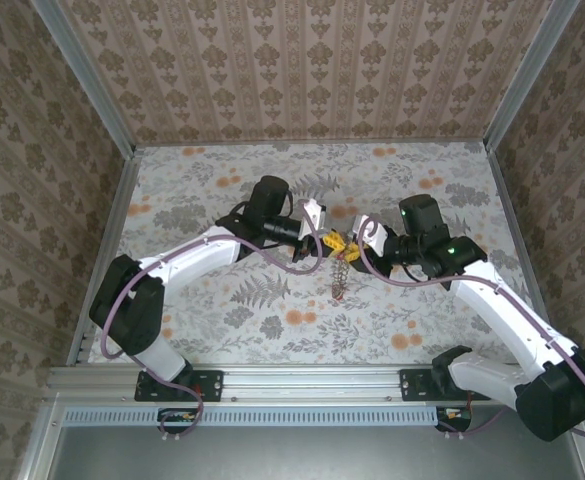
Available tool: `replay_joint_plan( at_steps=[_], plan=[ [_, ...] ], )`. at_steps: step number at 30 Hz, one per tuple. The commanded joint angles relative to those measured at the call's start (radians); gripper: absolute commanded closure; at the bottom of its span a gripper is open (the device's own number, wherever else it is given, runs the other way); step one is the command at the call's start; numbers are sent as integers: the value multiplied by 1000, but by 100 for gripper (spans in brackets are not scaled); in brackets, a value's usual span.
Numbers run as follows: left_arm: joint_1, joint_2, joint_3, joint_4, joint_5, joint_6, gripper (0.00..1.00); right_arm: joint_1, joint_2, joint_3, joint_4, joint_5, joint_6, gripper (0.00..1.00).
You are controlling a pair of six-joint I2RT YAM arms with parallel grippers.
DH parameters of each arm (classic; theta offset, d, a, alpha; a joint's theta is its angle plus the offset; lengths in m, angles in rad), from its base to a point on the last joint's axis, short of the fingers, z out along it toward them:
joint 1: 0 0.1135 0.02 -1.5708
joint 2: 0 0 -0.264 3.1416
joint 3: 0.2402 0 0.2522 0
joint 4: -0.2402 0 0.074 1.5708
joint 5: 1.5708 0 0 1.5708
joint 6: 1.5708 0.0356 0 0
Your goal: Put the keys on the keyring
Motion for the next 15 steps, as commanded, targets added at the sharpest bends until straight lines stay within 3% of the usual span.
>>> replay_joint_plan(
  at_steps=[1, 3, 7, 15],
  plan=[
    [9, -25, -7, 118, 71, -50, 100, -7, -30, -38, 64, -41, 59, 76],
    [9, -26, -8, 122, 68, -52, 100, -16, -49, -47, 81, -51, 82, 75],
    [9, -28, -14, 121, 48, -51, 100, -26, -109, -54, 73, -19, 96, 64],
    [7, -29, -10, 102, 36, -38, 100, -37, -149, -35, 72, 56, 151, 59]
  ],
)
